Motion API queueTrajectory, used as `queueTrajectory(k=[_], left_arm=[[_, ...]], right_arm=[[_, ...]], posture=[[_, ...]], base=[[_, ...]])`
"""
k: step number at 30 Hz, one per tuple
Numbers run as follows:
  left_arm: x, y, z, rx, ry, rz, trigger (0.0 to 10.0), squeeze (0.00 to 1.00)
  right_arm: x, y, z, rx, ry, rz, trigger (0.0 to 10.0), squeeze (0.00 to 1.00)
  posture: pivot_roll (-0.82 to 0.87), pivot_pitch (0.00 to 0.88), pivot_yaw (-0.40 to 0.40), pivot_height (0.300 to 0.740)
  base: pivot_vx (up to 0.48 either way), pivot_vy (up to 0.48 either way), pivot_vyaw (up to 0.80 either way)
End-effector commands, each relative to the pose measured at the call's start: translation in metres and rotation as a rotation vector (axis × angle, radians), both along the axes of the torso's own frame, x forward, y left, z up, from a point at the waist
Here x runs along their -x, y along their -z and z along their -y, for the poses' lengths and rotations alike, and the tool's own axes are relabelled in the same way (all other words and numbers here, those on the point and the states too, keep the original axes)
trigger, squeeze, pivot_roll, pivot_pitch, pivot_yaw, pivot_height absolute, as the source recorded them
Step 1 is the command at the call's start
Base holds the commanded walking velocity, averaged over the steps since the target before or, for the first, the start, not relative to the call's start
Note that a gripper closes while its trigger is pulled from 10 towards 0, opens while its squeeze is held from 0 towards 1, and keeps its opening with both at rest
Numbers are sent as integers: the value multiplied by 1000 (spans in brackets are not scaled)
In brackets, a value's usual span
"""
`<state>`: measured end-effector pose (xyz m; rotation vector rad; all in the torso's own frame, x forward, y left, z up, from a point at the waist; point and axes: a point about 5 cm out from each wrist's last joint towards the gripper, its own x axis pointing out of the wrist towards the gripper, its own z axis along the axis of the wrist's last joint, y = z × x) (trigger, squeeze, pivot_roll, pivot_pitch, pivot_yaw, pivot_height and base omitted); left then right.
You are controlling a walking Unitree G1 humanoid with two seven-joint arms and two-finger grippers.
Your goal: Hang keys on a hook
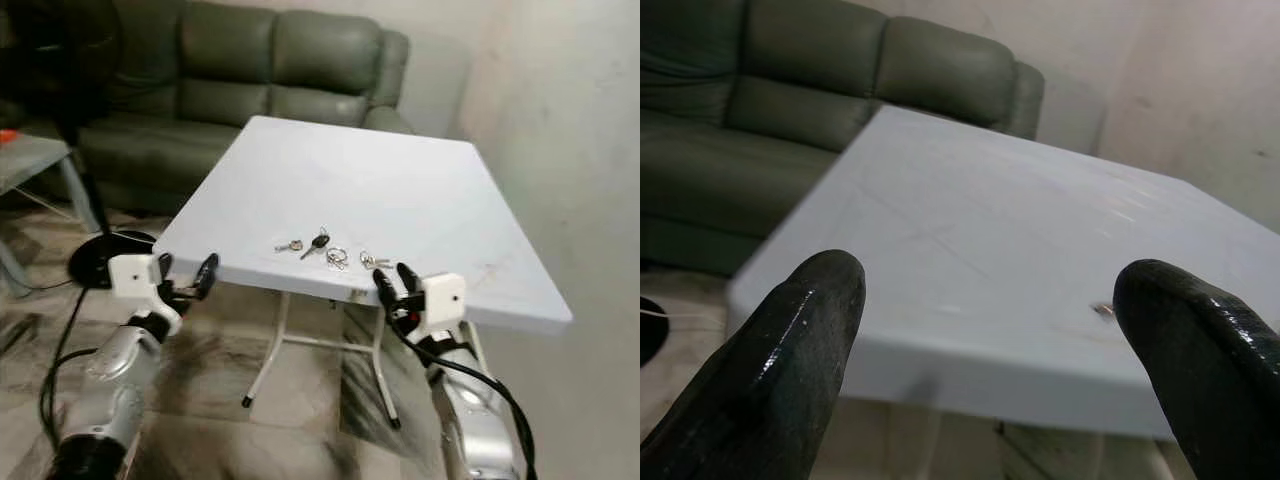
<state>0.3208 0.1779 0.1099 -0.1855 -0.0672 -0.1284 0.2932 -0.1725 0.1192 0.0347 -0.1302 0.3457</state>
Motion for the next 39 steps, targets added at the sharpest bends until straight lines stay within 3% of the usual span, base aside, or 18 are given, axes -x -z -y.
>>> queueTrajectory(k=[1,20,39], left_arm=[[-3,-1,12,-4,8,-11,10000,0],[-2,-1,9,25,16,-26,10000,0],[-2,-2,9,29,25,-25,10000,0]], right_arm=[[0,-4,8,4,22,13,10000,0],[-1,-4,7,11,12,10,10000,0],[-1,-4,7,13,9,11,10000,0]], posture=[[-18,0,-64,740],[-10,0,-67,740],[-11,0,-65,740]], base=[[0,0,0],[0,0,0],[354,0,0]])
